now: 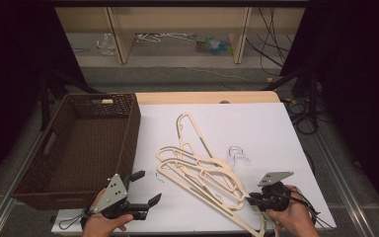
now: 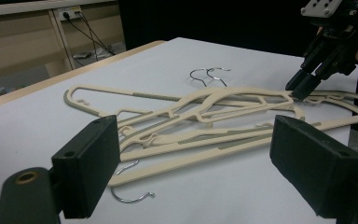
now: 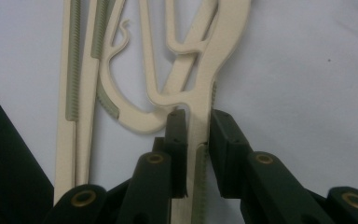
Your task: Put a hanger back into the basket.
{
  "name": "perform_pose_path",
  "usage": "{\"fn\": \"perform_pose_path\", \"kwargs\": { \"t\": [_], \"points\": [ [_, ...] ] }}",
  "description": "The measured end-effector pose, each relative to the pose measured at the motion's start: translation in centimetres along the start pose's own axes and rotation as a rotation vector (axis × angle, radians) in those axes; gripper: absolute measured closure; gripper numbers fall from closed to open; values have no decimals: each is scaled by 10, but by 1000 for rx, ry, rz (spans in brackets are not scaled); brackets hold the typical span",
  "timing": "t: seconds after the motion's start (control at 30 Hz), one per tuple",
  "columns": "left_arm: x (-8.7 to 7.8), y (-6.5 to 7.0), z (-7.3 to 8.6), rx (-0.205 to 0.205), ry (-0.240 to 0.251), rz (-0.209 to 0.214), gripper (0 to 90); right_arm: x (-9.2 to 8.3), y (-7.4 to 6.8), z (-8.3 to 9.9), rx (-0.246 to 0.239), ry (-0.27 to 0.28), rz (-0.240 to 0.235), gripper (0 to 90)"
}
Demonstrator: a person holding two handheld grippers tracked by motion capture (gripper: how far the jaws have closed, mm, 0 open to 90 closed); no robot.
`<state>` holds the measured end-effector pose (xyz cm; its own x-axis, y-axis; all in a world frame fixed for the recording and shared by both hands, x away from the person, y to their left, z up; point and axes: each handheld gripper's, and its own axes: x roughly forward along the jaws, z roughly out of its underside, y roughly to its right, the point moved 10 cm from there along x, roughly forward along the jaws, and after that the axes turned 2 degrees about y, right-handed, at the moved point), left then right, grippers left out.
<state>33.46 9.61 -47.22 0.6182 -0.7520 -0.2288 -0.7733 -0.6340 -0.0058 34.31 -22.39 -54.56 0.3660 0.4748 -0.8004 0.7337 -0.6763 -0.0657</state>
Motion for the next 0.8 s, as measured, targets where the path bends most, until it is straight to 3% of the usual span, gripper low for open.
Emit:
{"fn": "perform_pose_path", "kwargs": {
  "t": [0.03, 0.2, 0.23, 0.27, 0.33, 0.37, 0.43, 0.47, 0.57, 0.63, 0.67, 0.73, 0.77, 0.8],
  "points": [
    [1, 1, 0, -1, -1, 2, 161, 0, -1, -2, 3, 14, 3, 781],
    [4, 4, 1, 22, -12, 12, 161, -2, -2, 0, 5, -19, 18, 789],
    [4, 4, 1, 20, -15, 11, 161, 2, 0, -1, -11, 2, 17, 788],
    [4, 5, 1, 9, -13, 13, 161, 2, 0, 1, -8, -14, 15, 788],
    [5, 6, 2, 10, -15, 13, 161, 4, 1, 2, 5, -11, 11, 784],
    [5, 6, 2, 10, -16, 13, 161, 4, -2, 2, 46, -13, 0, 785],
    [5, 5, 1, 23, -15, 15, 161, 4, -1, 1, 27, -6, 5, 789],
    [5, 6, 1, 20, -15, 15, 161, 5, 2, 0, -5, 5, 16, 790],
    [5, 6, 2, 20, -15, 16, 162, 3, -1, 0, 34, -18, 9, 792],
    [5, 6, 2, 19, -16, 17, 162, 0, -1, 0, 25, -31, 7, 795],
    [5, 6, 2, 20, -18, 17, 162, 1, 2, -2, 5, -9, 22, 798],
    [7, 7, 2, 5, -11, 19, 162, -2, -1, -3, 33, -13, 12, 802],
    [8, 6, 1, 17, -18, 18, 162, -3, 3, -4, -15, -2, 14, 802],
    [9, 7, 1, 6, -18, 19, 162, -4, 2, -4, -3, -5, 15, 803]
  ]
}}
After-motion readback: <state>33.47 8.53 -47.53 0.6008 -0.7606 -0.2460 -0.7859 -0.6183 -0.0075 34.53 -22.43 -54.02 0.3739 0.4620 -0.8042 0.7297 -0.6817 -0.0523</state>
